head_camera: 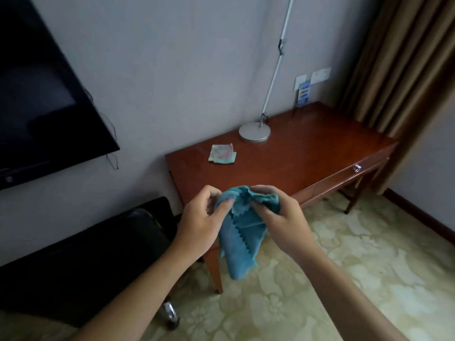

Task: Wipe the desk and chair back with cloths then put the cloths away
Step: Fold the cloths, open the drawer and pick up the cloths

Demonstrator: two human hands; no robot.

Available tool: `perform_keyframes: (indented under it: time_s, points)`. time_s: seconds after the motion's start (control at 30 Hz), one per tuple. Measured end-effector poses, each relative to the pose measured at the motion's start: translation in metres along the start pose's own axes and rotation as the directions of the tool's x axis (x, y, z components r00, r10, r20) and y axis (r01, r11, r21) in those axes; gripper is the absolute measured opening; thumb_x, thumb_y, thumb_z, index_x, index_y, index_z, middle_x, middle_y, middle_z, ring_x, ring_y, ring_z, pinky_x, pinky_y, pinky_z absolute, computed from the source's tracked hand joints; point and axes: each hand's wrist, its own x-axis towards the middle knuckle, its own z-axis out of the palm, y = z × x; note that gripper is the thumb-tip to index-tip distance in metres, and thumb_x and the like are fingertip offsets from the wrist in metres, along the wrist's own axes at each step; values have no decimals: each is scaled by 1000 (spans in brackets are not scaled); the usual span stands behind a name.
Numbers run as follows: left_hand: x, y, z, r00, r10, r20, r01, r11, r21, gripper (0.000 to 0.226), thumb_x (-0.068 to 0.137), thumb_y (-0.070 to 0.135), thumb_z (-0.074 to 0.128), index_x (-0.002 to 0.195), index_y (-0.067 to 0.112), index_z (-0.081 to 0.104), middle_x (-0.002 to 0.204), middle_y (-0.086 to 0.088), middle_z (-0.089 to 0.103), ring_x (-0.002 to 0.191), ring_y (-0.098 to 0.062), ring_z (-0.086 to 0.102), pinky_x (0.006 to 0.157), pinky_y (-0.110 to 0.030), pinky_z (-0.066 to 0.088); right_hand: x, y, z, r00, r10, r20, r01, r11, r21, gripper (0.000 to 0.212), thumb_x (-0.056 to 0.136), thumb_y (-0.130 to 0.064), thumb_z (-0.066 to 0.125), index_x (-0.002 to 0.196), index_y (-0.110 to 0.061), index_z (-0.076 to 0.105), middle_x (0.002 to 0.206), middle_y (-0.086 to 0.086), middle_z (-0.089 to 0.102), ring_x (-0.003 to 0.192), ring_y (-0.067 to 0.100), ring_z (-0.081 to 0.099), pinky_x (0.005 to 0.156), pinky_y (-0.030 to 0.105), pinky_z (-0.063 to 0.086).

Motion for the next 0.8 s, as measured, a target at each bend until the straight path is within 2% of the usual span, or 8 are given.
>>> perform_keyframes:
  time_s: [0.13, 0.23, 0.37, 0.5, 0.6, 0.7, 0.73, 0.8]
  points:
    - [33, -1, 31, 993, -12, 116, 30, 987, -157, 22, 86, 45, 61, 80, 24, 59, 74, 5, 65, 72, -5, 57, 65, -21, 44, 28, 11, -32, 987, 133, -94, -115, 978, 172, 14, 95, -23, 64, 85, -19, 74, 86, 2, 77, 82, 17, 74, 68, 31, 60]
    - [63, -10, 56, 980, 0, 197, 42, 977, -209, 24, 94, 38, 59, 81, 17, 59, 73, 7, 61, 72, -5, 53, 65, -20, 42, 59, 20, -50, 968, 213, -130, -180, 957, 226, 25, 93, -32, 66, 86, -9, 73, 87, 7, 77, 82, 21, 74, 69, 34, 61]
    - [118, -24, 83, 971, -33, 239, 116, 932, -343, 25, 90, 32, 57, 83, 8, 55, 70, 10, 56, 69, -3, 49, 63, -15, 39, 114, 30, -69, 951, 273, -146, -234, 942, 239, 39, 90, -44, 64, 83, -7, 71, 83, 7, 76, 75, 17, 73, 62, 24, 57]
    - [159, -40, 101, 970, -77, 232, 162, 911, -379, 29, 88, 30, 60, 90, 1, 60, 72, 8, 60, 69, -4, 53, 62, -15, 42, 165, 41, -78, 942, 326, -82, -308, 935, 179, 50, 83, -57, 61, 87, -8, 71, 89, 16, 75, 85, 33, 73, 74, 42, 59]
    - [194, -52, 107, 975, -112, 193, 176, 918, -355, 35, 88, 29, 60, 89, -6, 59, 75, -9, 60, 75, -14, 53, 68, -25, 42, 204, 52, -85, 945, 327, -22, -322, 940, 114, 50, 88, -54, 58, 94, -6, 69, 92, 18, 74, 87, 37, 71, 79, 50, 58]
    - [228, -63, 103, 976, -162, 146, 204, 917, -342, 49, 90, 34, 58, 97, -14, 57, 89, -35, 59, 82, -25, 52, 76, -42, 41, 239, 62, -90, 949, 305, 77, -312, 943, 115, 38, 95, -43, 55, 99, -7, 69, 92, 10, 76, 85, 25, 74, 69, 31, 60]
    - [235, -65, 101, 977, -158, 142, 196, 929, -314, 50, 90, 37, 58, 95, -12, 58, 86, -34, 58, 80, -24, 51, 74, -41, 39, 247, 65, -91, 953, 290, 89, -297, 951, 88, 38, 96, -40, 55, 98, -5, 68, 92, 14, 75, 84, 24, 73, 68, 29, 57]
    - [252, -74, 99, 980, -163, 114, 186, 955, -229, 46, 89, 46, 58, 86, 0, 62, 72, -17, 55, 71, -18, 49, 67, -35, 37, 273, 76, -93, 958, 251, 137, -257, 966, 30, 40, 98, -35, 54, 98, 4, 63, 99, 27, 68, 86, 35, 69, 75, 43, 55]
